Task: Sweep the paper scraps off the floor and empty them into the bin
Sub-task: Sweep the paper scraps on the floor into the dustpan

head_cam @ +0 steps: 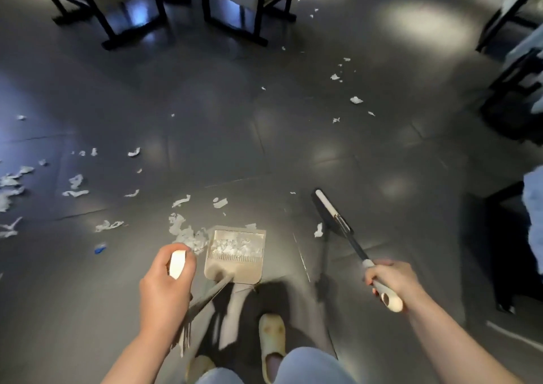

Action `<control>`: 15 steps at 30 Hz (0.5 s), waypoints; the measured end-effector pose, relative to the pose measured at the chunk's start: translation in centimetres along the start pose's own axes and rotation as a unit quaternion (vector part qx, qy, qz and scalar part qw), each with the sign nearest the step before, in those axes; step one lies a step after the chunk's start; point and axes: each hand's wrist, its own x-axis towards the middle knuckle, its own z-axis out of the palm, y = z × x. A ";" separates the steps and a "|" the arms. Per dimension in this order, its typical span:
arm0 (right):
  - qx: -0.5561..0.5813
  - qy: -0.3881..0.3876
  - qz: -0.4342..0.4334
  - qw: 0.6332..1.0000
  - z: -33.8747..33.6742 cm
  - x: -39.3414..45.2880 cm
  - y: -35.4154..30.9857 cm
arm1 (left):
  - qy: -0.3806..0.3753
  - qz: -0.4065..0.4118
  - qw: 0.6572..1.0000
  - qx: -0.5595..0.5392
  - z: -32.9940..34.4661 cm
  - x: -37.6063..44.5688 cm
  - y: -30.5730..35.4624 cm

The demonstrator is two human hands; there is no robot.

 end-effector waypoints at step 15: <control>0.084 -0.062 0.077 0.992 6.8 -1.0 2.1 | -0.014 -0.004 0.999 0.043 -1.7 0.7 -1.1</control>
